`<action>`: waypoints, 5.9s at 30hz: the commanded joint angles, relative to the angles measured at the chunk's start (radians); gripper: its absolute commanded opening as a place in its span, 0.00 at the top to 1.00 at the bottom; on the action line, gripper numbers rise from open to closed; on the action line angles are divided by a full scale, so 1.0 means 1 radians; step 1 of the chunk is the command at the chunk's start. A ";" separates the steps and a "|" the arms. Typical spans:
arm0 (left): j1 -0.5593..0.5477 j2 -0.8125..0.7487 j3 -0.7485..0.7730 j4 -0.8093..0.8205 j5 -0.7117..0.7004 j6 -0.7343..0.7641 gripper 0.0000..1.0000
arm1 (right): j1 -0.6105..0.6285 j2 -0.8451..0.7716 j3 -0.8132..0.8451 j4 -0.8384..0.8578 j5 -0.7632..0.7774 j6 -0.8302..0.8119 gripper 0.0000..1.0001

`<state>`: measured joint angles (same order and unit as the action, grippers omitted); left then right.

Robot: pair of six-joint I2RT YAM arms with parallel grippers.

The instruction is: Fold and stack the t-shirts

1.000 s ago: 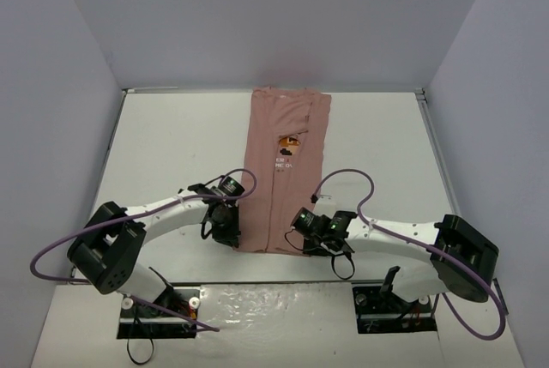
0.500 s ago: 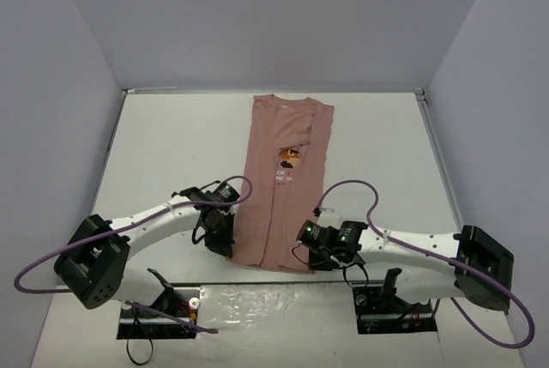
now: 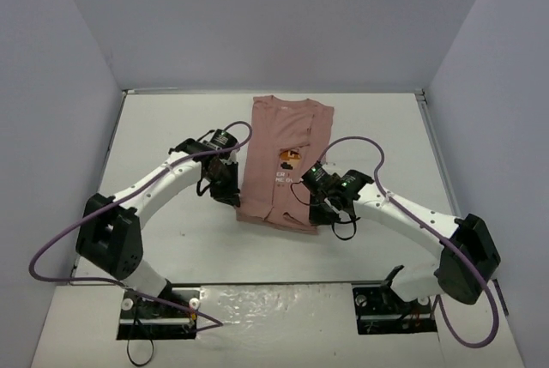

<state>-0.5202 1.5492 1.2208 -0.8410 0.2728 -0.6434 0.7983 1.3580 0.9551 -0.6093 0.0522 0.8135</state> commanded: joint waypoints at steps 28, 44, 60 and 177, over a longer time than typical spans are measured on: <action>0.128 0.513 0.635 -0.019 -0.087 0.134 1.00 | -0.361 0.505 0.497 -0.018 0.077 -0.487 1.00; 0.137 0.507 0.626 -0.015 -0.156 0.113 1.00 | -0.384 0.566 0.561 0.002 0.085 -0.520 1.00; 0.138 0.574 0.814 -0.009 -0.165 0.130 0.70 | -0.420 0.640 0.706 0.016 0.088 -0.576 0.79; -0.066 0.467 0.326 0.430 0.111 0.078 0.69 | -0.369 0.450 -0.023 0.753 -0.500 -0.449 1.00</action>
<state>-0.5841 2.0139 1.4723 -0.4800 0.3943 -0.5562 0.4316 1.7887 0.9465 0.0824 -0.4403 0.3606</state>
